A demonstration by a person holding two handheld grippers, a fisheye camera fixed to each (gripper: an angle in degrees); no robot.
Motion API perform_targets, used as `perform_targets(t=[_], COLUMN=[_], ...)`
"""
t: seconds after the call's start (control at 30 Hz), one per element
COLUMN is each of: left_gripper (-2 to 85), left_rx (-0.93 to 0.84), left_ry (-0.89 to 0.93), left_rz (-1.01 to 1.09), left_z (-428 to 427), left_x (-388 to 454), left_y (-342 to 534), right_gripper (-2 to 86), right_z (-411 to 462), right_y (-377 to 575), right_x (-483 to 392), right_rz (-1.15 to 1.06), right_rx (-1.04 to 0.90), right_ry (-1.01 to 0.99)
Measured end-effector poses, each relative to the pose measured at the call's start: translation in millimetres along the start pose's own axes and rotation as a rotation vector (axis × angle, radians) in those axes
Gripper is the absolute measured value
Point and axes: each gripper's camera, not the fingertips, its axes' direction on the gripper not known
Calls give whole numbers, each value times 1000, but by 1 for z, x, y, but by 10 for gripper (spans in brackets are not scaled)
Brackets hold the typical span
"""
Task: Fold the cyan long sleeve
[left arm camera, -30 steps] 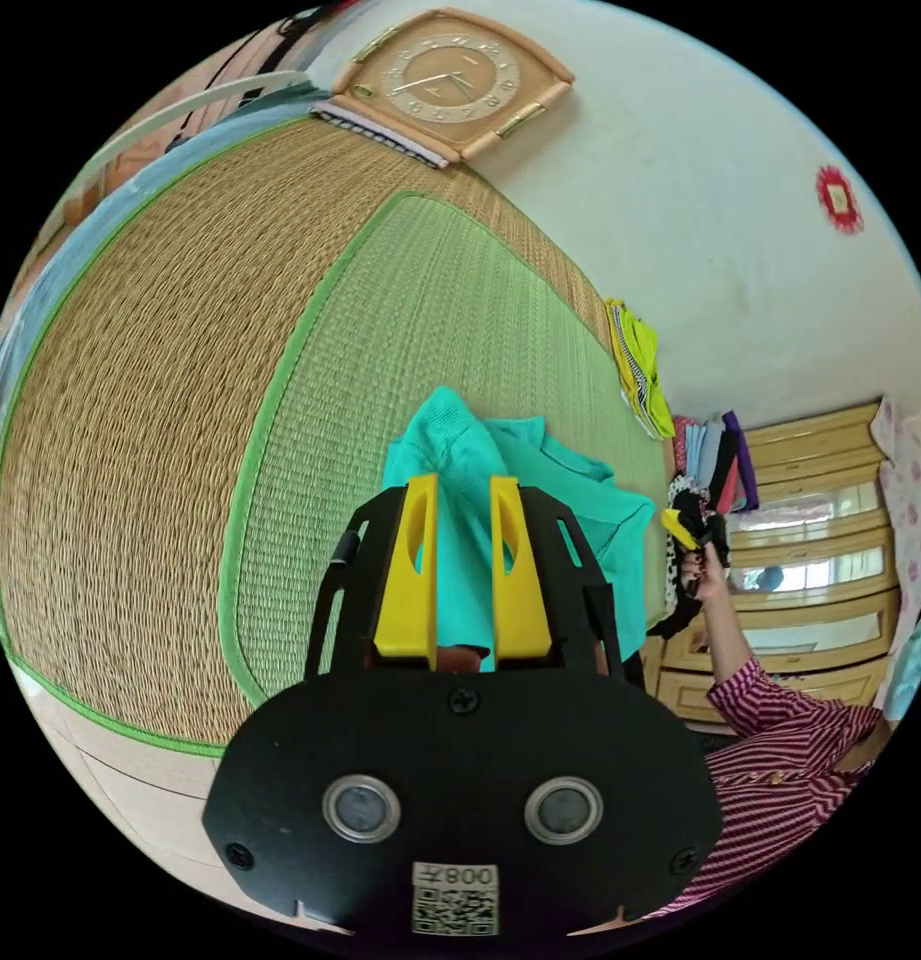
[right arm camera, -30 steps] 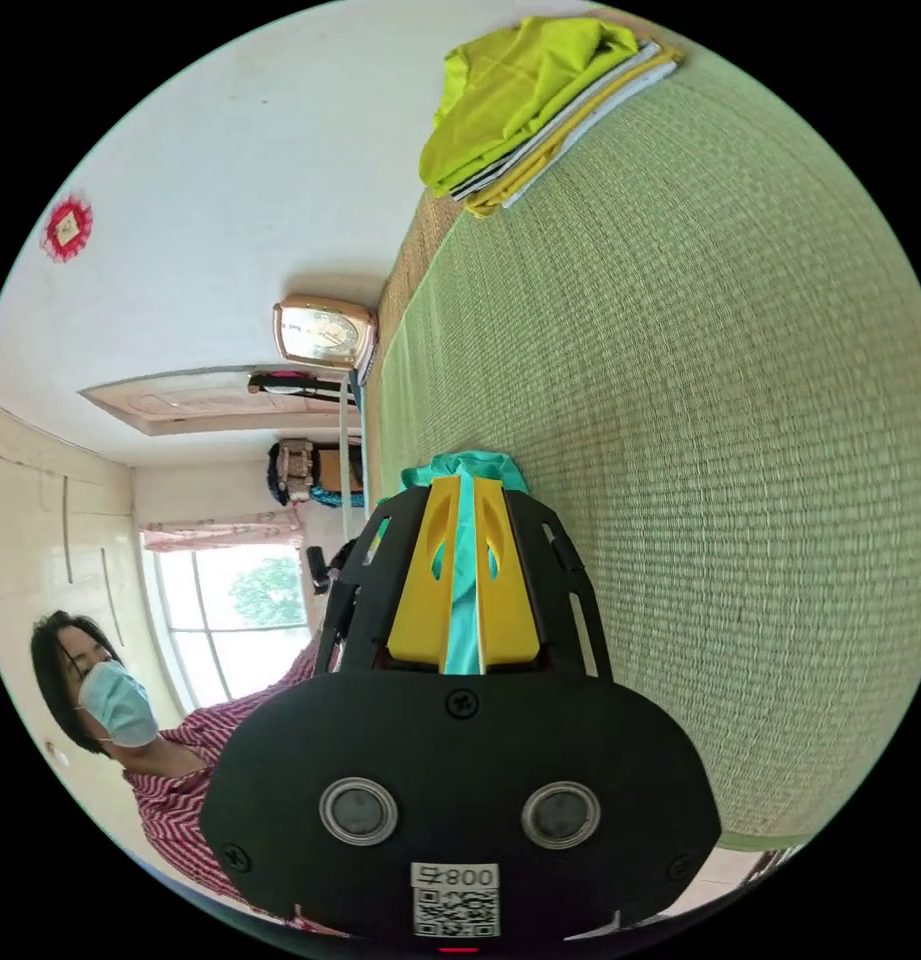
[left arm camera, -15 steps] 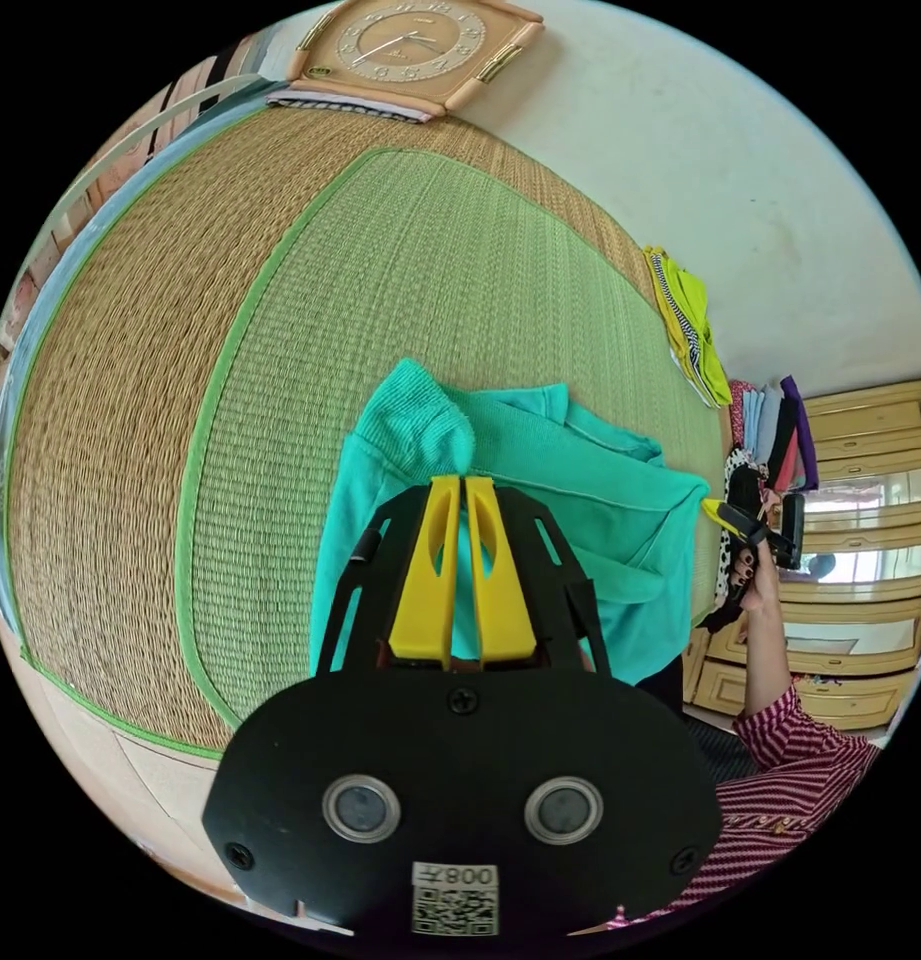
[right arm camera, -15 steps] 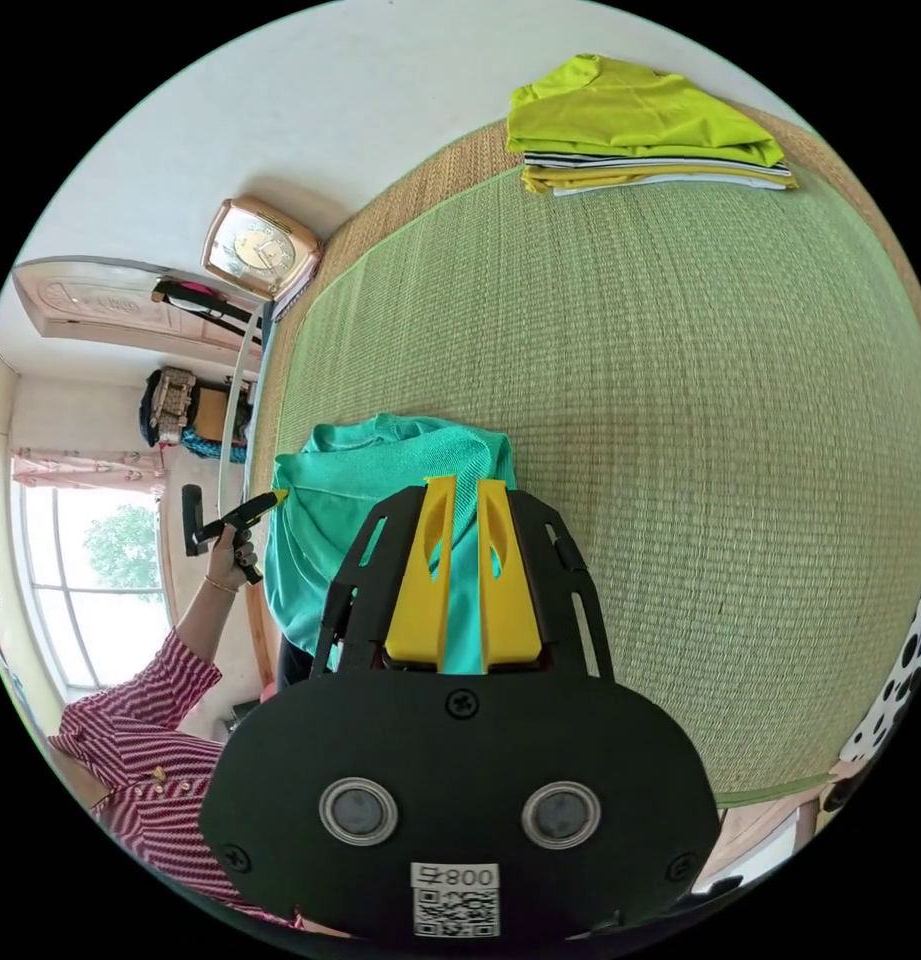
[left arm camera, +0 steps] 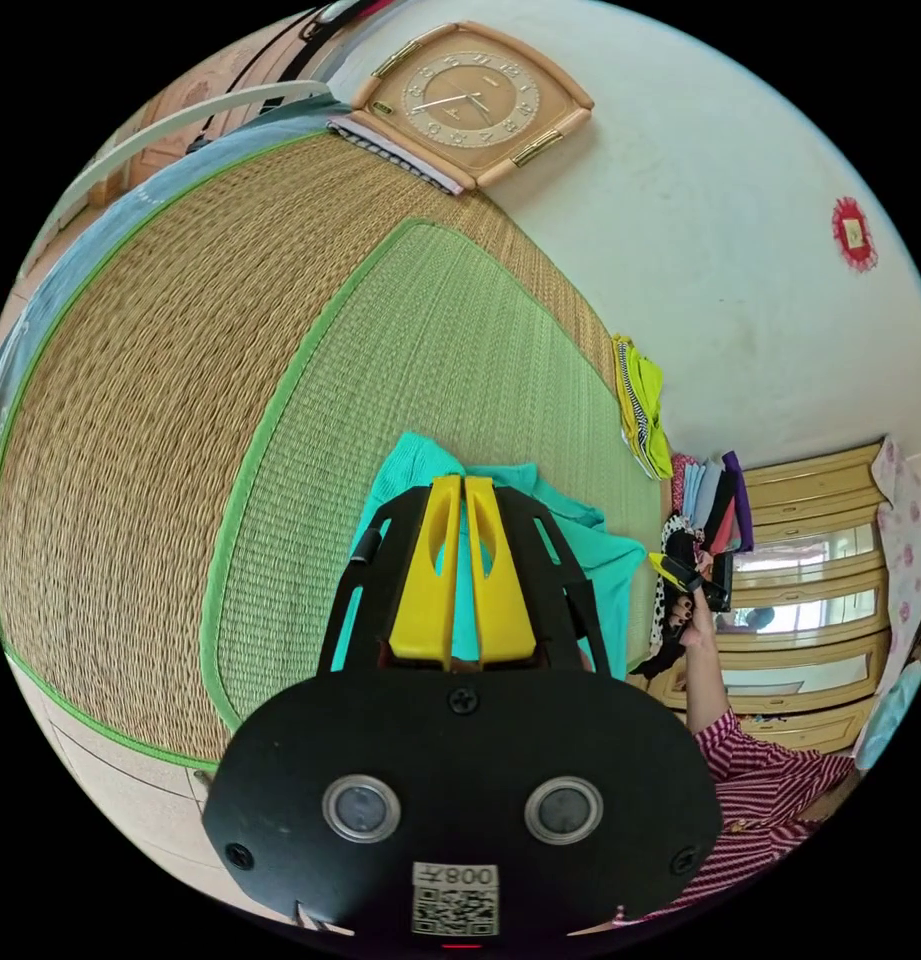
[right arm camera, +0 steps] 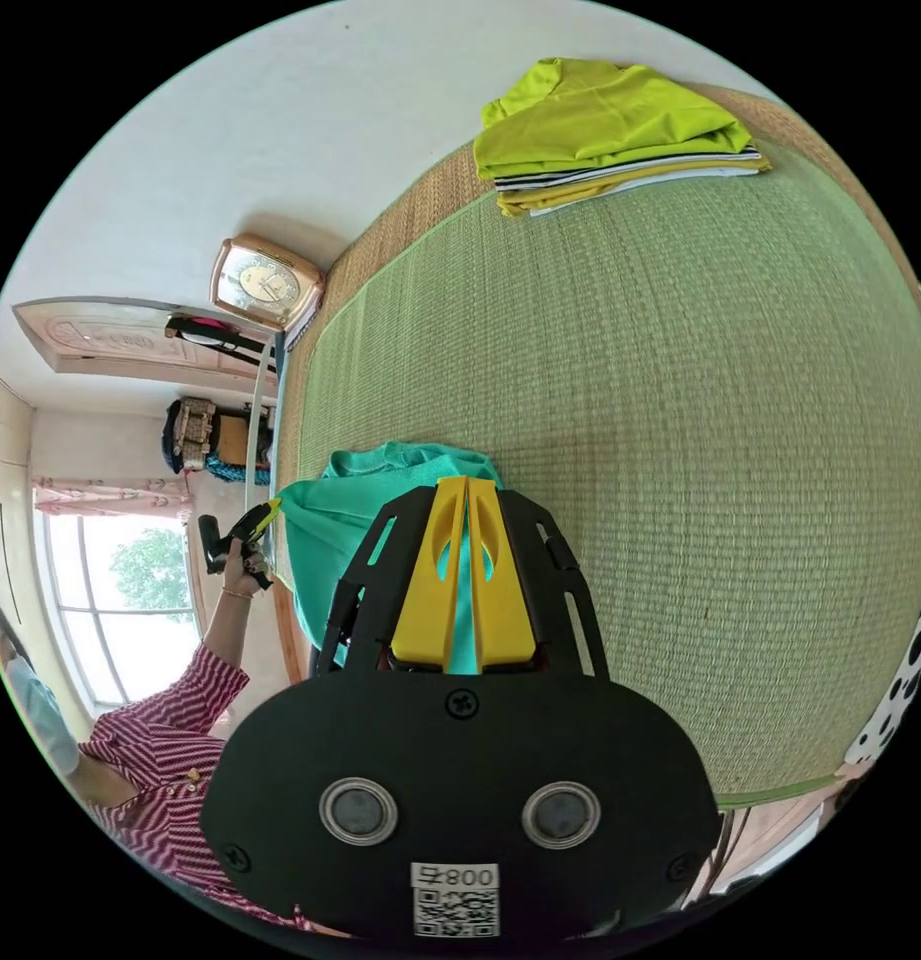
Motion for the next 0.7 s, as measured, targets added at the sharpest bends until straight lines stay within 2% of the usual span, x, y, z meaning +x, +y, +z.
perform_targets(t=[0.3, 0.7], left_gripper=[4, 4], left_rx=[7, -2], left_ry=[43, 56], left_rz=[-52, -10], left_z=[0, -9], left_x=[-21, -23], left_y=[3, 0], right_gripper=[60, 16], right_z=[31, 39], right_y=[12, 3], right_x=[-18, -1], right_rz=[-74, -35], right_rx=[-38, -7], right_ry=[127, 144])
